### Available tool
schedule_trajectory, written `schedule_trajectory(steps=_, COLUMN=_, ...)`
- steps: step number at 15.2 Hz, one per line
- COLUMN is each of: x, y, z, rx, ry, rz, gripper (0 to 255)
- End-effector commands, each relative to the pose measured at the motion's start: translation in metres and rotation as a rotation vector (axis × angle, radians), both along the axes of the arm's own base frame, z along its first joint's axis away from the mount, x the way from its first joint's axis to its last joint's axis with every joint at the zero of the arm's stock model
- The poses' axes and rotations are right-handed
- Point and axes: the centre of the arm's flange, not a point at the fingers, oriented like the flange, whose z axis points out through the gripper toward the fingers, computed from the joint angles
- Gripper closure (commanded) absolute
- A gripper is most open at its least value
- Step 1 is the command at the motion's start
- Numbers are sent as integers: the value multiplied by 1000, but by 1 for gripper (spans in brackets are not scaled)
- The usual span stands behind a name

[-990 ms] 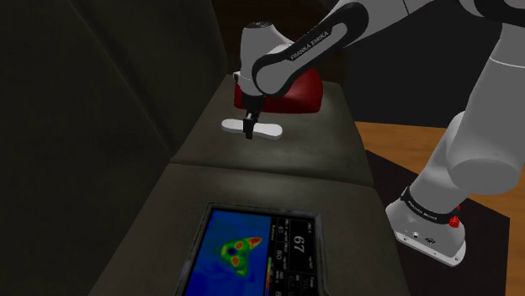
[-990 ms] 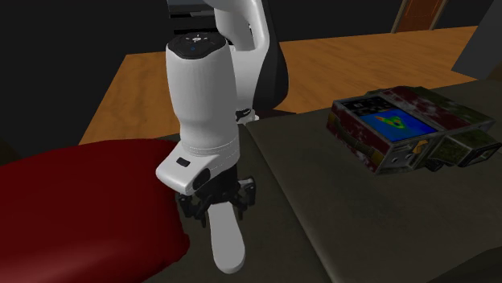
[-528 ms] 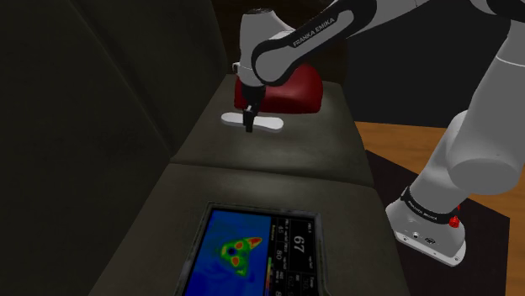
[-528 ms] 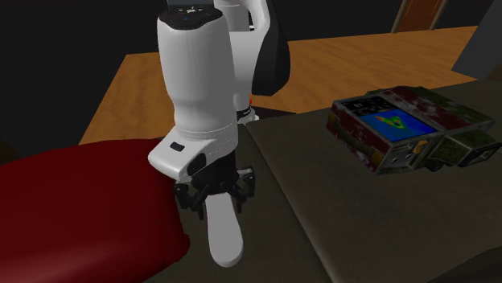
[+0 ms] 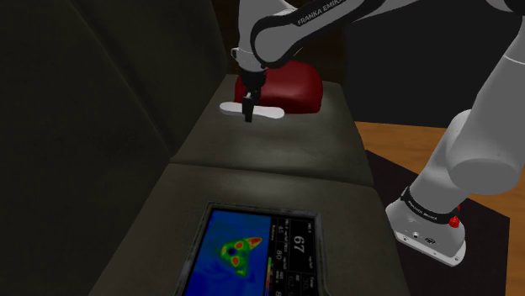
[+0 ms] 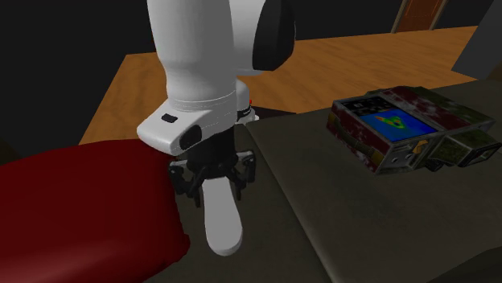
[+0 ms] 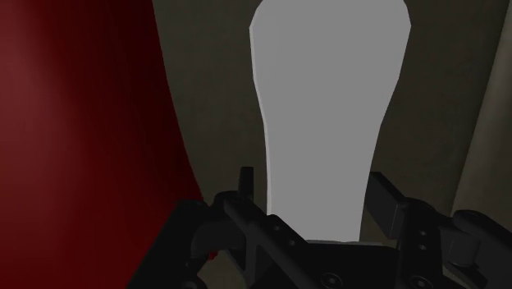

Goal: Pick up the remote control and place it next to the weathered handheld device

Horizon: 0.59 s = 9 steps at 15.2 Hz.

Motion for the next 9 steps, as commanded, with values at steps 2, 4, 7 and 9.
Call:
schedule_trajectory(steps=2, x=0, y=0, z=16, rx=0, ry=0, rz=0, gripper=255)
schedule_trajectory(steps=4, x=0, y=0, z=27, rx=0, ry=0, rz=0, gripper=255)
schedule_trajectory(steps=7, x=0, y=0, z=43, rx=0, ry=0, rz=0, gripper=255)
schedule_trajectory(steps=9, x=0, y=0, z=53, rx=0, ry=0, rz=0, gripper=255)
